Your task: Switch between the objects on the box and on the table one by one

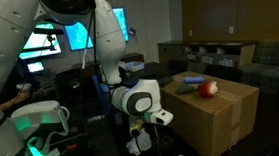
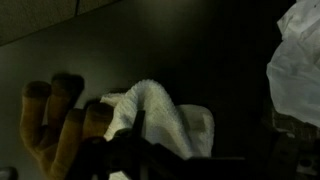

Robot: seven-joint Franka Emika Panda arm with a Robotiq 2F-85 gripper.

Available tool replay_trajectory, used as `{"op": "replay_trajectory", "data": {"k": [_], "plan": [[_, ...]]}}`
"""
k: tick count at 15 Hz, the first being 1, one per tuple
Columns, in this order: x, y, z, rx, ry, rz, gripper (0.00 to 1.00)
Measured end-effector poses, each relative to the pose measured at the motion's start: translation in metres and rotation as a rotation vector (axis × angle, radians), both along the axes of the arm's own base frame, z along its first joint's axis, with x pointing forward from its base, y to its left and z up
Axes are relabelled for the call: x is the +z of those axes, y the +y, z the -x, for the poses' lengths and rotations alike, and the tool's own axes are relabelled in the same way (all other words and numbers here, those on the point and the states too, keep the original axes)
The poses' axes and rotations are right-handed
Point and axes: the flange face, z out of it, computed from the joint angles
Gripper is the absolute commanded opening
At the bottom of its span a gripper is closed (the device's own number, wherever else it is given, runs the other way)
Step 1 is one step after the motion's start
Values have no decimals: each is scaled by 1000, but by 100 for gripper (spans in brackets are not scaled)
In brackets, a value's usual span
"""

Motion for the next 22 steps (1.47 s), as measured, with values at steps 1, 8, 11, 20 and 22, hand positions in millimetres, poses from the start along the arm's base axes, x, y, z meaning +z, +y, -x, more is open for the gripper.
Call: {"op": "replay_trajectory", "data": {"k": [1, 8, 11, 20, 22], "plan": [[-4, -1, -2, 6, 0, -3, 100], [-26, -21, -25, 23, -20, 13, 100], [-25, -37, -35, 14, -38, 37, 100], [-64, -57, -42, 7, -12, 71, 75], [-75, -60, -43, 1, -1, 71, 59]]}}
